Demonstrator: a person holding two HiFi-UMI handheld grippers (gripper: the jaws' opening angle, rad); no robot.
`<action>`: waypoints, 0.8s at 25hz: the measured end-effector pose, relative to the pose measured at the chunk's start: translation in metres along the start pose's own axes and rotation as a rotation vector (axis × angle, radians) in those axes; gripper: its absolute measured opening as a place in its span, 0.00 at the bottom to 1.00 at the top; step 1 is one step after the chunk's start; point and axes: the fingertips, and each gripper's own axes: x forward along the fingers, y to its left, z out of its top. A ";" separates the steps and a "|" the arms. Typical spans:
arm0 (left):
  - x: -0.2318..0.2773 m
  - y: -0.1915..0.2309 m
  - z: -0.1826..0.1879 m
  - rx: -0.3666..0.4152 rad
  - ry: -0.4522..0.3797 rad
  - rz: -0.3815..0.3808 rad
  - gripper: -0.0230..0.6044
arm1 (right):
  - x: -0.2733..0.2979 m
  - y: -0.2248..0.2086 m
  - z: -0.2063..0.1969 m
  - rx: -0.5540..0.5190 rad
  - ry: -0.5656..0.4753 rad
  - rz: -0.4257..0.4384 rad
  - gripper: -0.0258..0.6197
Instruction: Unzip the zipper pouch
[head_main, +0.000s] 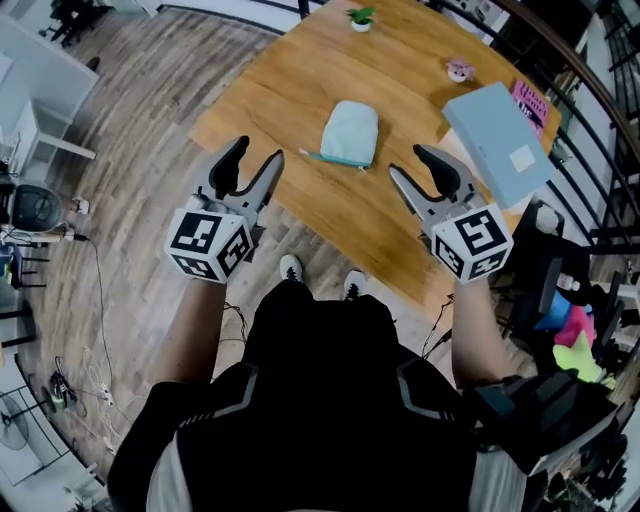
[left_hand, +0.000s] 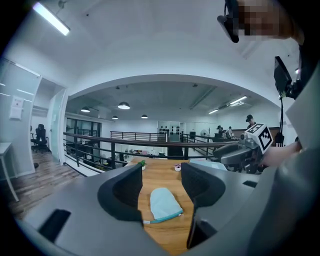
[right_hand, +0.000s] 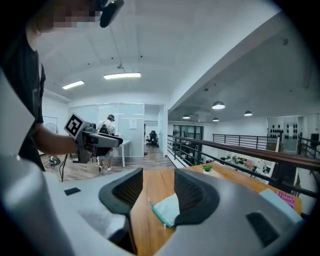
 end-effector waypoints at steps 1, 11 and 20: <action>0.005 0.004 -0.002 0.001 0.000 -0.015 0.45 | 0.003 0.000 0.000 -0.015 0.005 -0.011 0.35; 0.052 0.043 -0.041 -0.003 0.065 -0.180 0.45 | 0.043 -0.007 -0.024 -0.022 0.122 -0.100 0.35; 0.070 0.044 -0.095 -0.069 0.151 -0.082 0.45 | 0.077 -0.029 -0.084 -0.058 0.267 0.021 0.33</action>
